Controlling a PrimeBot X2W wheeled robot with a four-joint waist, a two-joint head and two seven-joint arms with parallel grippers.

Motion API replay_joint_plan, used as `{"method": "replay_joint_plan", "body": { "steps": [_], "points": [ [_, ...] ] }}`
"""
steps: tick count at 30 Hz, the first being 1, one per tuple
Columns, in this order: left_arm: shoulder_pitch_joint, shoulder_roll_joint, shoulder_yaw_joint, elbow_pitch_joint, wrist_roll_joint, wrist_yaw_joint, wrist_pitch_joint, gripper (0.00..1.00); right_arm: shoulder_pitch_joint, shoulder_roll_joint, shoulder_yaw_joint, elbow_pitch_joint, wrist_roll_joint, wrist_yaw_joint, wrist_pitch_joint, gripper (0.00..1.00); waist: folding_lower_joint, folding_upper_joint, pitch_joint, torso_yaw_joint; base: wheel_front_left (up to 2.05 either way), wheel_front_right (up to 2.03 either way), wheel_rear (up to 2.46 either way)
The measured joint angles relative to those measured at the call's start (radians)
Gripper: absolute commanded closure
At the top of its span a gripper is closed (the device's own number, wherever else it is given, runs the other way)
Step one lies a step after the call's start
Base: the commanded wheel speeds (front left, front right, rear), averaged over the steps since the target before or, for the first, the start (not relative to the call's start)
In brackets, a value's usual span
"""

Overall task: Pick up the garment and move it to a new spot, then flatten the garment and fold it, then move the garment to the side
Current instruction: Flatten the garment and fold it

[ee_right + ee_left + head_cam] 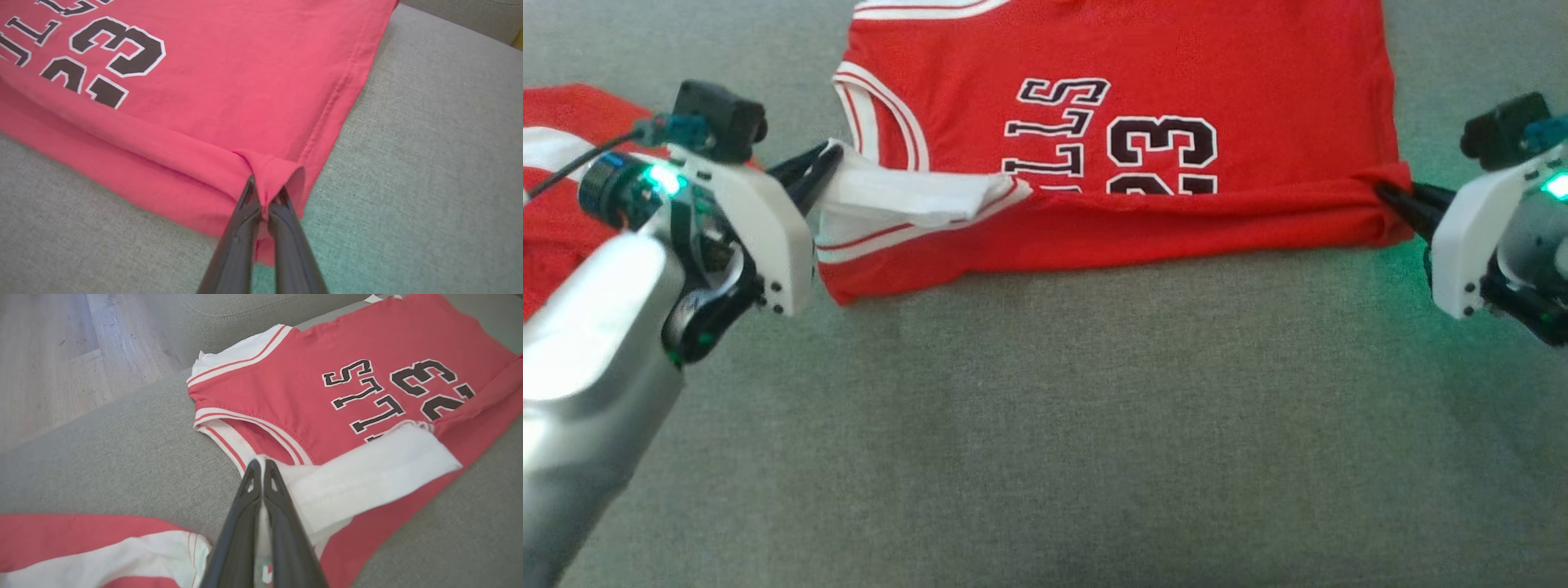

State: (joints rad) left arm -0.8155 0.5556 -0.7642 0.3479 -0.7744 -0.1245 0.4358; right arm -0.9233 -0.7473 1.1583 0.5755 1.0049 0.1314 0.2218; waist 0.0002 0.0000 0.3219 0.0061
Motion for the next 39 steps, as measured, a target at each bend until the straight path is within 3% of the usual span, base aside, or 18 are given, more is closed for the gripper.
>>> {"method": "replay_joint_plan", "body": {
  "steps": [9, 10, 11, 12, 15, 20, 23, 26, 30, 34, 39],
  "points": [
    [-0.145, -0.028, -0.136, 0.113, 0.020, -0.008, -0.045, 1.00, -0.068, 0.052, 0.022, 0.062, 0.003, 0.000, -0.015, 1.00, -0.0001, 0.0000, 0.046, -0.026, 0.00, 0.00, 0.00],
    [-0.159, -0.030, -0.149, 0.123, 0.031, -0.008, -0.065, 0.80, -0.075, 0.057, 0.022, 0.075, 0.003, 0.000, -0.029, 0.98, -0.0001, 0.0000, 0.049, -0.027, 0.00, 0.00, 0.00],
    [-0.174, -0.032, -0.160, 0.135, 0.048, -0.008, -0.089, 0.27, -0.081, 0.062, 0.021, 0.091, 0.002, 0.000, -0.047, 0.10, -0.0001, 0.0000, 0.052, -0.028, 0.00, 0.00, 0.00],
    [-0.191, -0.033, -0.175, 0.149, 0.068, -0.008, -0.114, 0.00, -0.088, 0.070, 0.016, 0.111, 0.002, 0.000, -0.059, 0.00, 0.0000, 0.0000, 0.054, -0.029, 0.00, 0.00, 0.00],
    [-0.229, -0.052, -0.173, 0.207, 0.105, -0.005, -0.217, 0.00, -0.105, 0.095, -0.013, 0.163, 0.001, 0.000, -0.122, 0.00, -0.0001, 0.0000, 0.054, -0.031, 0.00, 0.00, 0.00],
    [-0.245, -0.101, -0.112, 0.284, 0.125, 0.060, -0.442, 0.00, -0.141, 0.128, -0.086, 0.272, -0.045, 0.000, -0.325, 0.00, -0.0002, 0.0000, 0.032, -0.029, 0.00, 0.00, 0.00],
    [-0.240, -0.131, -0.049, 0.298, 0.091, 0.091, -0.582, 0.00, -0.141, 0.147, -0.128, 0.328, -0.077, 0.000, -0.434, 0.00, -0.0002, 0.0000, 0.007, -0.026, 0.00, 0.00, 0.00],
    [-0.202, -0.155, 0.019, 0.279, 0.040, 0.091, -0.668, 0.00, -0.132, 0.175, -0.197, 0.354, -0.111, 0.000, -0.469, 0.00, -0.0002, 0.0000, -0.024, -0.023, 0.00, 0.00, 0.00],
    [-0.068, -0.178, 0.114, 0.185, 0.019, 0.123, -0.689, 0.00, -0.090, 0.185, -0.430, 0.269, -0.213, 0.000, -0.470, 0.00, -0.0003, 0.0000, -0.070, -0.018, 0.00, 0.00, 0.00],
    [0.098, -0.221, 0.259, 0.018, 0.093, 0.170, -0.693, 0.00, 0.077, 0.210, -0.713, 0.118, -0.388, 0.000, -0.474, 0.00, -0.0004, 0.0000, -0.117, -0.009, 0.00, 0.00, 0.00],
    [0.326, -0.309, 0.358, -0.100, 0.196, 0.169, -0.692, 0.00, 0.401, 0.355, -0.971, -0.058, -0.597, 0.000, -0.474, 0.00, -0.0004, 0.0000, -0.173, 0.002, 0.00, 0.00, 0.00]
  ]
}}
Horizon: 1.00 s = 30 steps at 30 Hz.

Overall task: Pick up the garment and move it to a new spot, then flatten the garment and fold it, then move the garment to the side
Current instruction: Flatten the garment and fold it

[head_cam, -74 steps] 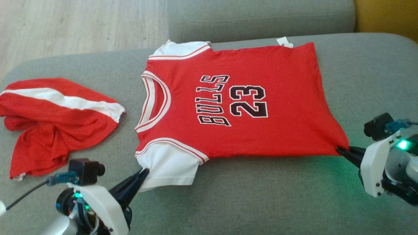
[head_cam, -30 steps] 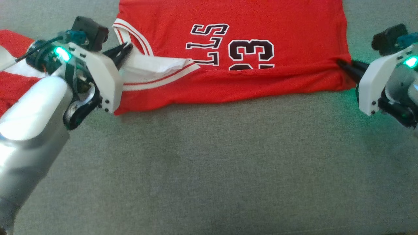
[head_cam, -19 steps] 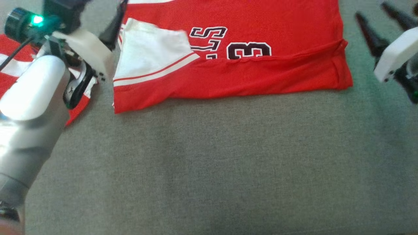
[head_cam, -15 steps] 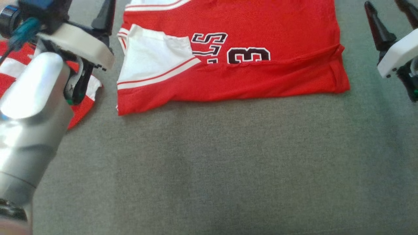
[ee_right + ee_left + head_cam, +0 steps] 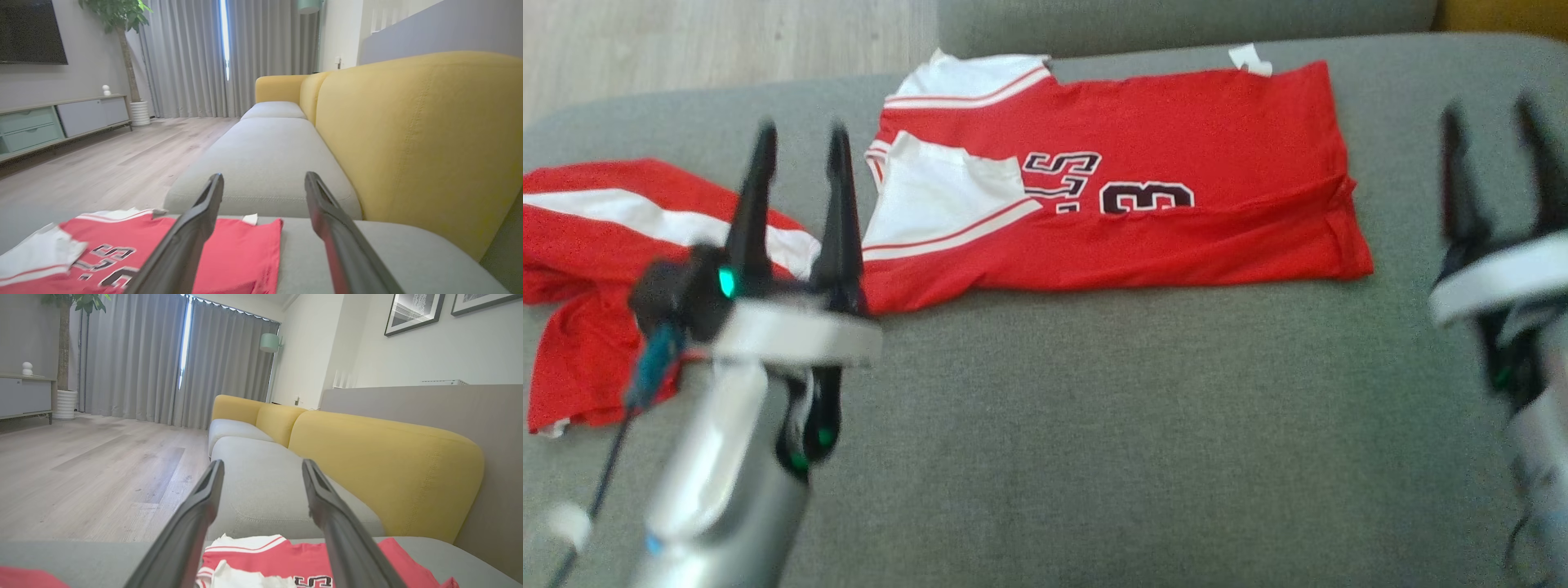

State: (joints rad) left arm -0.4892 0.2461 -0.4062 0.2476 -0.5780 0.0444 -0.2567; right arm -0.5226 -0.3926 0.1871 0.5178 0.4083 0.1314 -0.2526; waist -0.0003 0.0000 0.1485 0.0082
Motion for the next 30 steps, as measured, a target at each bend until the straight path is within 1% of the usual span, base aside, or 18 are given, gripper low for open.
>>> {"method": "replay_joint_plan", "body": {
  "steps": [2, 5, 10, 12, 17, 21, 26, 30],
  "points": [
    [0.083, -0.029, 0.049, -0.027, 0.031, -0.002, 0.000, 0.00, 0.093, 0.067, -0.052, -0.049, -0.061, 0.000, 0.000, 0.00, -0.0001, 0.0000, -0.019, 0.001, 0.00, 0.00, 0.00],
    [0.187, -0.055, 0.115, -0.048, 0.078, -0.029, 0.000, 0.00, 0.188, 0.151, -0.113, -0.104, -0.131, 0.000, 0.000, 0.00, -0.0001, 0.0000, -0.043, -0.003, 0.00, 0.00, 0.00],
    [0.314, -0.113, 0.171, -0.041, 0.158, -0.070, 0.000, 0.00, 0.309, 0.250, -0.155, -0.141, -0.208, 0.000, 0.000, 0.00, 0.0001, 0.0000, -0.070, -0.012, 0.00, 0.00, 0.00],
    [0.342, -0.137, 0.190, -0.033, 0.179, -0.084, 0.000, 0.00, 0.349, 0.279, -0.166, -0.150, -0.226, 0.000, 0.000, 0.00, 0.0000, 0.0000, -0.074, -0.015, 0.00, 0.00, 0.00],
    [0.353, -0.166, 0.239, -0.019, 0.225, -0.116, 0.000, 0.00, 0.379, 0.306, -0.187, -0.176, -0.244, 0.000, 0.000, 0.00, 0.0002, 0.0000, -0.068, -0.021, 0.00, 0.00, 0.00],
    [0.349, -0.178, 0.256, -0.001, 0.250, -0.134, 0.000, 0.00, 0.379, 0.317, -0.187, -0.184, -0.255, 0.000, 0.000, 0.00, 0.0002, 0.0000, -0.058, -0.028, 0.00, 0.00, 0.00],
    [0.318, -0.191, 0.282, 0.031, 0.264, -0.142, 0.000, 0.00, 0.368, 0.318, -0.183, -0.192, -0.260, 0.000, 0.000, 0.00, 0.0003, 0.0000, -0.034, -0.041, 0.00, 0.00, 0.00],
    [0.262, -0.194, 0.280, 0.131, 0.285, -0.141, 0.000, 0.00, 0.349, 0.320, -0.182, -0.208, -0.265, 0.000, 0.000, 0.00, 0.0003, 0.0000, -0.001, -0.049, 0.00, 0.00, 0.00]
  ]
}}
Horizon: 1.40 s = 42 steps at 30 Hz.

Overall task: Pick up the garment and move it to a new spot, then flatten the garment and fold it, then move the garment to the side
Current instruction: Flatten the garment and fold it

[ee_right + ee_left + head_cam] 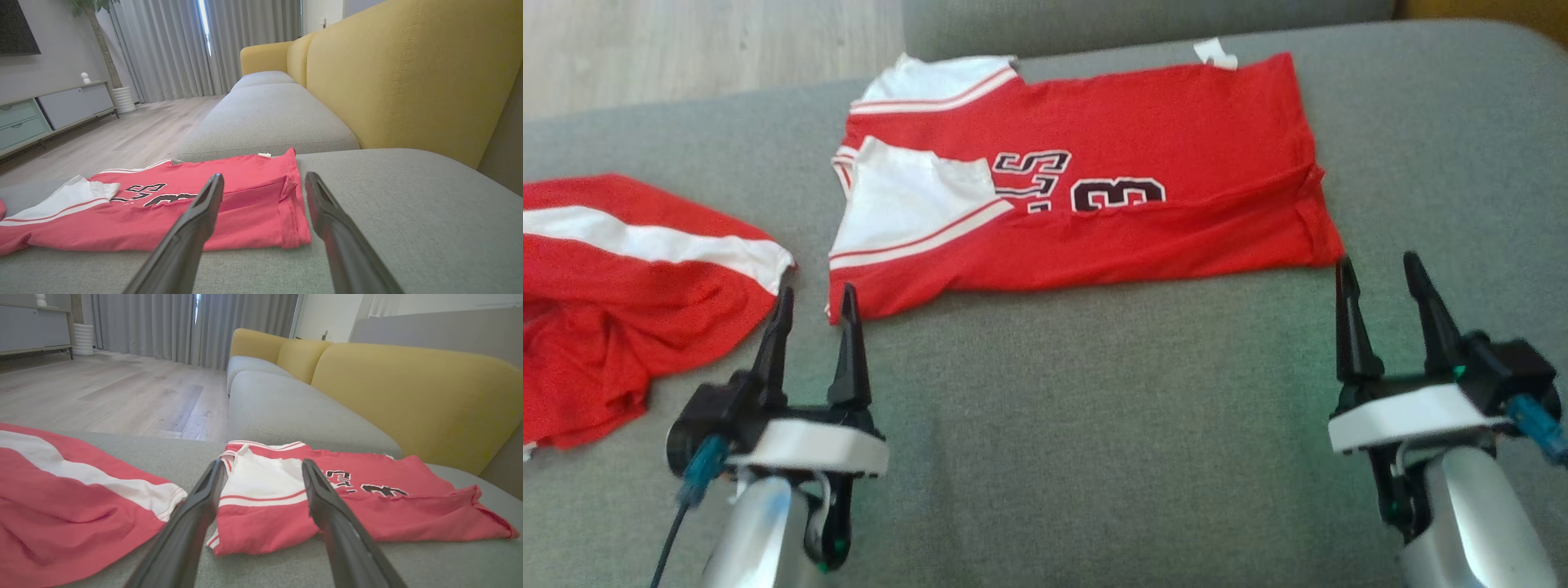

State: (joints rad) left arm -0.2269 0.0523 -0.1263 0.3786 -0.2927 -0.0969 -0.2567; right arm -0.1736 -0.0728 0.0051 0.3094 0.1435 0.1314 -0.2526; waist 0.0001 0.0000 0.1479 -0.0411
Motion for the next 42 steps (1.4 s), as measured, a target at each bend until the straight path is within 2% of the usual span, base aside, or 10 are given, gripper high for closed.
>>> {"method": "replay_joint_plan", "body": {
  "steps": [12, 20, 21, 22, 23, 26, 30, 35, 38, 42],
  "points": [
    [-0.224, 0.001, -0.001, 0.327, 0.019, 0.049, 0.126, 0.00, -0.070, 0.001, 0.012, -0.023, -0.012, 0.000, 0.000, 0.00, 0.0002, 0.0000, 0.106, -0.027, 0.00, 0.00, 0.00],
    [-0.312, 0.016, 0.001, 0.439, 0.012, 0.078, 0.203, 0.00, -0.085, 0.004, 0.016, -0.034, -0.012, 0.000, 0.000, 0.00, 0.0000, 0.0000, 0.133, -0.057, 0.00, 0.00, 0.00],
    [-0.325, 0.018, -0.002, 0.450, 0.012, 0.079, 0.214, 0.24, -0.085, 0.004, 0.015, -0.035, -0.011, 0.000, 0.000, 0.00, 0.0000, 0.0000, 0.135, -0.061, 0.00, 0.00, 0.00],
    [-0.333, 0.019, -0.004, 0.457, 0.012, 0.078, 0.223, 0.76, -0.085, 0.005, 0.015, -0.036, -0.011, 0.000, 0.000, 0.00, 0.0000, 0.0000, 0.138, -0.063, 0.00, 0.00, 0.00],
    [-0.340, 0.021, -0.005, 0.462, 0.012, 0.070, 0.226, 1.00, -0.085, 0.006, 0.014, -0.038, -0.008, 0.000, 0.000, 0.00, 0.0000, 0.0000, 0.139, -0.065, 0.00, 0.00, 0.00],
    [-0.345, 0.020, -0.012, 0.463, 0.012, 0.053, 0.229, 1.00, -0.085, 0.010, 0.010, -0.034, -0.005, 0.000, 0.000, 0.00, 0.0000, 0.0000, 0.138, -0.062, 0.00, 0.00, 0.00],
    [-0.338, 0.017, -0.034, 0.453, 0.012, 0.035, 0.162, 1.00, -0.101, 0.014, -0.023, 0.014, -0.016, 0.000, 0.032, 0.00, 0.0000, 0.0000, 0.130, -0.047, 0.00, 0.00, 0.00],
    [-0.334, 0.008, -0.069, 0.373, 0.012, 0.007, 0.055, 1.00, -0.180, 0.015, -0.091, 0.107, -0.068, 0.000, 0.158, 0.00, 0.0000, 0.0000, 0.122, -0.019, 0.00, 0.00, 0.00],
    [-0.334, 0.003, -0.096, 0.316, 0.013, -0.001, 0.033, 1.00, -0.268, 0.017, -0.151, 0.217, -0.100, 0.000, 0.290, 0.00, 0.0000, 0.0000, 0.124, 0.003, 0.00, 0.00, 0.00],
    [-0.334, -0.001, -0.120, 0.289, 0.014, -0.002, 0.026, 1.00, -0.353, 0.017, -0.190, 0.327, -0.106, 0.000, 0.392, 0.00, 0.0000, 0.0000, 0.132, 0.027, 0.00, 0.00, 0.00]
  ]
}}
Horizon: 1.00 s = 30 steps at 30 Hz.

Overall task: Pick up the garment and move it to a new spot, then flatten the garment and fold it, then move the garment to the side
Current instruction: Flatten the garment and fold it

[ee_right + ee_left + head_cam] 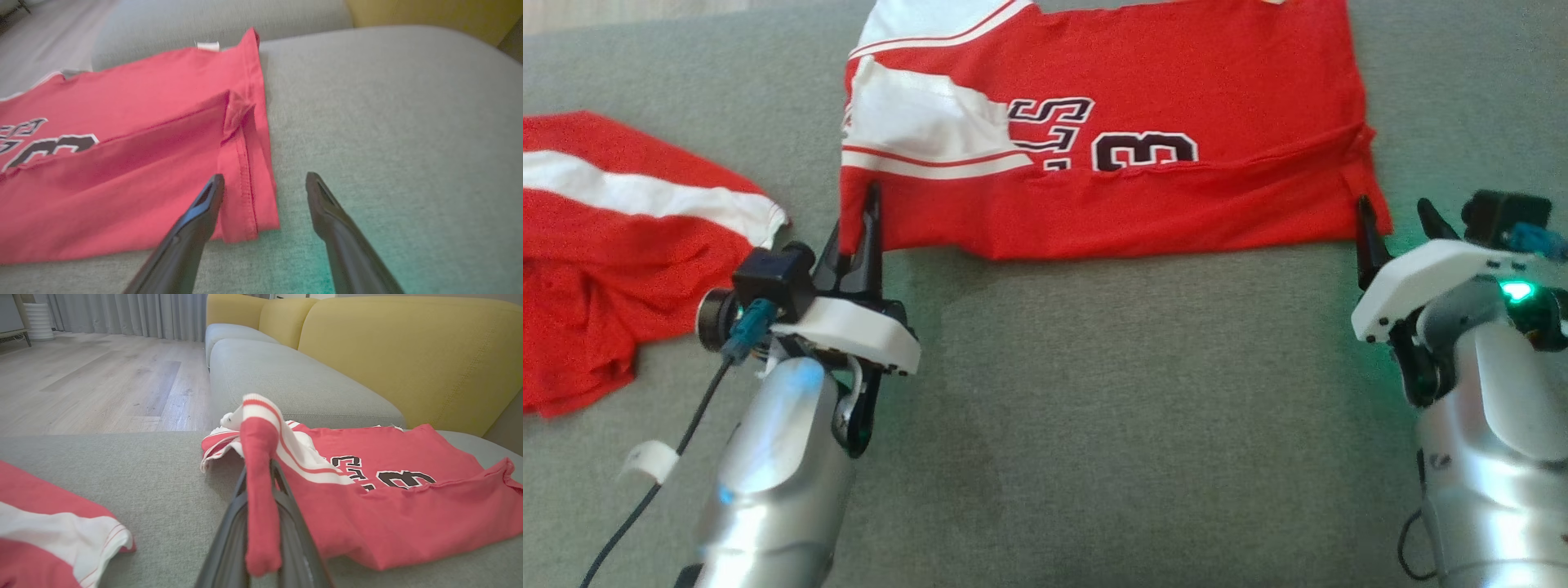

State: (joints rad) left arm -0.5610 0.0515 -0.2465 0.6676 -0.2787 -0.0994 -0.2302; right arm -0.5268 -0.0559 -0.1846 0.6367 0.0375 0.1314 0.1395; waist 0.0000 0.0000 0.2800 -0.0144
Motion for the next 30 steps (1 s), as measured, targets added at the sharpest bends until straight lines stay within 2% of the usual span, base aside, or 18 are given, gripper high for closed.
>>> {"method": "replay_joint_plan", "body": {
  "steps": [8, 9, 10, 19, 30],
  "points": [
    [-0.001, -0.007, -0.047, -0.016, 0.000, -0.003, 0.001, 1.00, -0.104, -0.002, -0.067, 0.150, -0.081, 0.000, 0.086, 0.00, -0.0001, 0.0000, 0.020, 0.042, 0.00, 0.00, 0.00],
    [-0.001, -0.007, -0.049, -0.016, -0.002, -0.003, 0.001, 1.00, -0.116, -0.004, -0.071, 0.161, -0.091, 0.000, 0.091, 0.15, 0.0000, 0.0000, 0.021, 0.045, 0.00, 0.00, 0.00],
    [-0.001, -0.007, -0.050, -0.015, -0.004, -0.002, 0.001, 1.00, -0.127, -0.004, -0.076, 0.171, -0.101, 0.000, 0.091, 1.00, 0.0000, 0.0000, 0.020, 0.047, 0.00, 0.00, 0.00],
    [0.013, -0.001, -0.053, 0.012, -0.016, 0.008, 0.009, 1.00, -0.137, -0.010, -0.040, 0.233, -0.144, 0.000, 0.072, 1.00, 0.0000, 0.0000, -0.030, 0.032, 0.00, 0.00, 0.00],
    [0.133, 0.011, -0.053, 0.045, -0.055, 0.008, 0.038, 1.00, -0.044, -0.104, 0.125, 0.211, 0.006, 0.000, 0.136, 1.00, -0.0002, 0.0000, -0.149, -0.002, 0.00, 0.00, 0.00]
  ]
}}
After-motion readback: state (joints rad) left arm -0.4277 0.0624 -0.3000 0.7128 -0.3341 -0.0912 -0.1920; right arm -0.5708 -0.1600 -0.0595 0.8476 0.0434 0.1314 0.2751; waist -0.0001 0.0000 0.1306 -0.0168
